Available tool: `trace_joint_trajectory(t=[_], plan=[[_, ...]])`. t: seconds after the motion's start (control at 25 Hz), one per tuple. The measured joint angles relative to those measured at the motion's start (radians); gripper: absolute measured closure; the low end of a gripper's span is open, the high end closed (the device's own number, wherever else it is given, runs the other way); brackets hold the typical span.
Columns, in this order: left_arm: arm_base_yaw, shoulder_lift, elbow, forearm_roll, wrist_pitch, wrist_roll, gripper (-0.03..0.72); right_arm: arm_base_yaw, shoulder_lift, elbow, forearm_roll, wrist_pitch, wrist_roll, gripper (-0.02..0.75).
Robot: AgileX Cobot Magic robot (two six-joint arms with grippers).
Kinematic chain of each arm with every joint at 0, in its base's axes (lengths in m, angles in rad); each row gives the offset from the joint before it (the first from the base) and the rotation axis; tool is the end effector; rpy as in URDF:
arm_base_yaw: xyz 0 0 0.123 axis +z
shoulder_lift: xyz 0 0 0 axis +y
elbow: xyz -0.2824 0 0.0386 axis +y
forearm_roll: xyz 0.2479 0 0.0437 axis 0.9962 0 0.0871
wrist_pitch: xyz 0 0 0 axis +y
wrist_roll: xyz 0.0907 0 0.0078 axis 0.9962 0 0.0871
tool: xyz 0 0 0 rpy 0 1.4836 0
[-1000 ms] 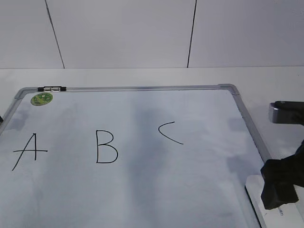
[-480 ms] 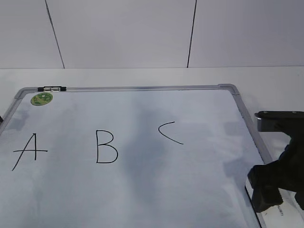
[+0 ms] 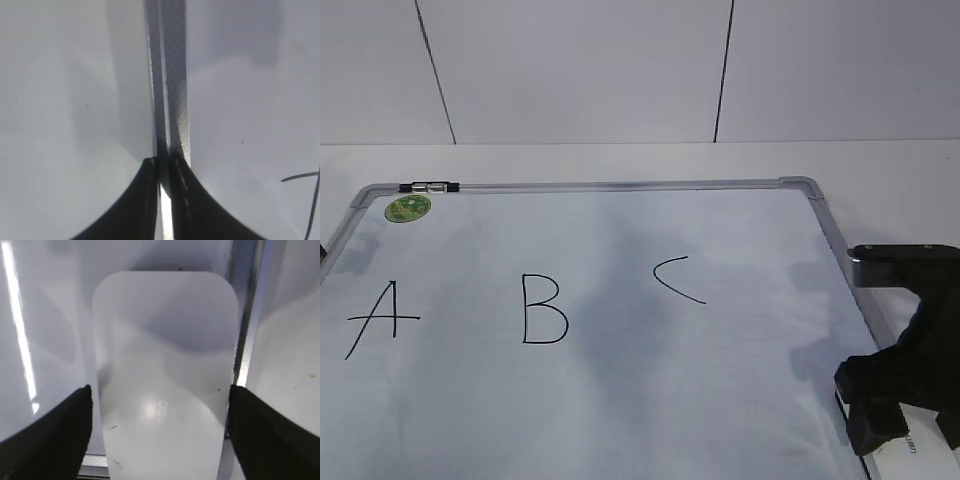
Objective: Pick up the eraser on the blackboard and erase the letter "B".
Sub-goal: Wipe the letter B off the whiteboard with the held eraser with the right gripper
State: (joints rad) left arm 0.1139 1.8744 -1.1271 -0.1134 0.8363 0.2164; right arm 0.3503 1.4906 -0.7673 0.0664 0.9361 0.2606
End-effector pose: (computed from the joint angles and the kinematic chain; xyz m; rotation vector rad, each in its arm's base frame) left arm 0.3384 0.0310 0.1541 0.0451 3.0516 -0.1123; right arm 0.2148 0.0837 0.1854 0.0785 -3.1222 -0.0789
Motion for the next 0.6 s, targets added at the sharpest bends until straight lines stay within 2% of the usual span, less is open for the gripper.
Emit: trace_joint_trajectory(t=[0.6], plan=[[0.000, 0.000, 0.000, 0.000, 0.000, 0.000, 0.651, 0.000, 0.046, 0.000, 0.000, 0.006, 0.000, 0.152]])
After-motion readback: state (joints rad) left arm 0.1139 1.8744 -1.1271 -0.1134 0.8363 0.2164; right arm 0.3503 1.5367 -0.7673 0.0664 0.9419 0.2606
